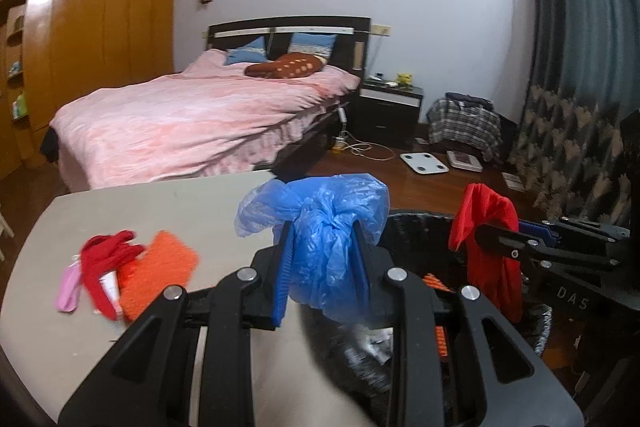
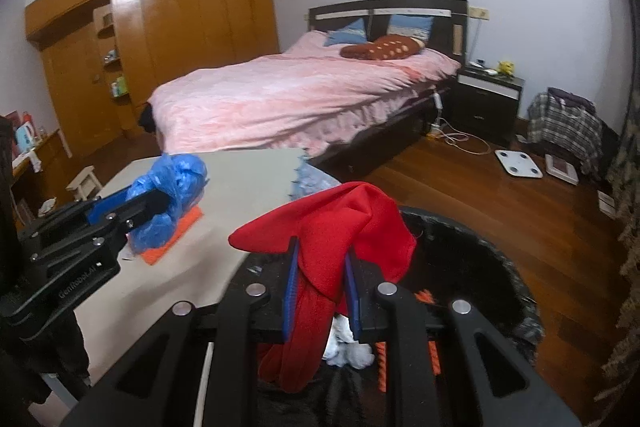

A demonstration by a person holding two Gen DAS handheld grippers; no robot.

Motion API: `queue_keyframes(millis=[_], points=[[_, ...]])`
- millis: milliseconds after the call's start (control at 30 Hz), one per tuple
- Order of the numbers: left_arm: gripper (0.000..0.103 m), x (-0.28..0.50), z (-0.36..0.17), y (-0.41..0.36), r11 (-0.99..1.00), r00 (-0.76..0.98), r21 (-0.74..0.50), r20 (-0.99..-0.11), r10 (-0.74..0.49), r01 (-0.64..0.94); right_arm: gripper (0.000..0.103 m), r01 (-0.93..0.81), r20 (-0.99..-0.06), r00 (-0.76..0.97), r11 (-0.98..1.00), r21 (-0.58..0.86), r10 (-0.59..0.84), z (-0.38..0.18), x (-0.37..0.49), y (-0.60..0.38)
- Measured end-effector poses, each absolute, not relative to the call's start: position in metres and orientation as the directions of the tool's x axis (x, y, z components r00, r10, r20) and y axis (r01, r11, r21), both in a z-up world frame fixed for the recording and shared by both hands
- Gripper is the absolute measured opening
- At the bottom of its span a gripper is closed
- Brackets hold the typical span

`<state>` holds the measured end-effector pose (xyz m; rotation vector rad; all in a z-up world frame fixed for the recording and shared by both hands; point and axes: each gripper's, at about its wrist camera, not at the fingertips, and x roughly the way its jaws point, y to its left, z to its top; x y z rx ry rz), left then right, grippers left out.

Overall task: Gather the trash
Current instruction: 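Carry the blue bag and red cloth in both tools over the trash bin, then open both tools to drop the blue bag and red cloth into the bin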

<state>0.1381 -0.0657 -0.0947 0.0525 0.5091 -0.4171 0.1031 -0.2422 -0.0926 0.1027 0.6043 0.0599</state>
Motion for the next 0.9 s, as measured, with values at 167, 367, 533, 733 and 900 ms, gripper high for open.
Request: queue_keyframes(millis=[167,367,533,733,900], points=[[0.026,0.145,-0.100,-0.096,0.893,0.769,-0.051,-0.488,-0.413,0.448,0.020,0.026,-0.577,0.816,0.994,0.104,0.039,-0.102,0.099,-0.274],[0.027,0.149,-0.110,-0.124,0.866,0.737,-0.052,-0.502,-0.453,0.497,0.020,0.055,-0.599,0.801,0.994,0.097,0.014,-0.112,0.099,-0.291],[0.053,0.153,-0.116,-0.130,0.849,0.709,-0.069,-0.516,-0.480,0.524,0.032,0.085,-0.635,0.773,0.992,0.098,-0.003,-0.125,0.098,-0.300],[0.064,0.151,-0.119,-0.124,0.854,0.711,-0.069,-0.521,-0.472,0.516,0.054,0.107,-0.666,0.745,0.992,0.072,-0.032,-0.136,0.094,-0.302],[0.067,0.154,-0.117,-0.112,0.871,0.726,-0.071,-0.521,-0.448,0.487,0.056,0.107,-0.675,0.737,0.991,0.076,-0.028,-0.138,0.092,-0.299]])
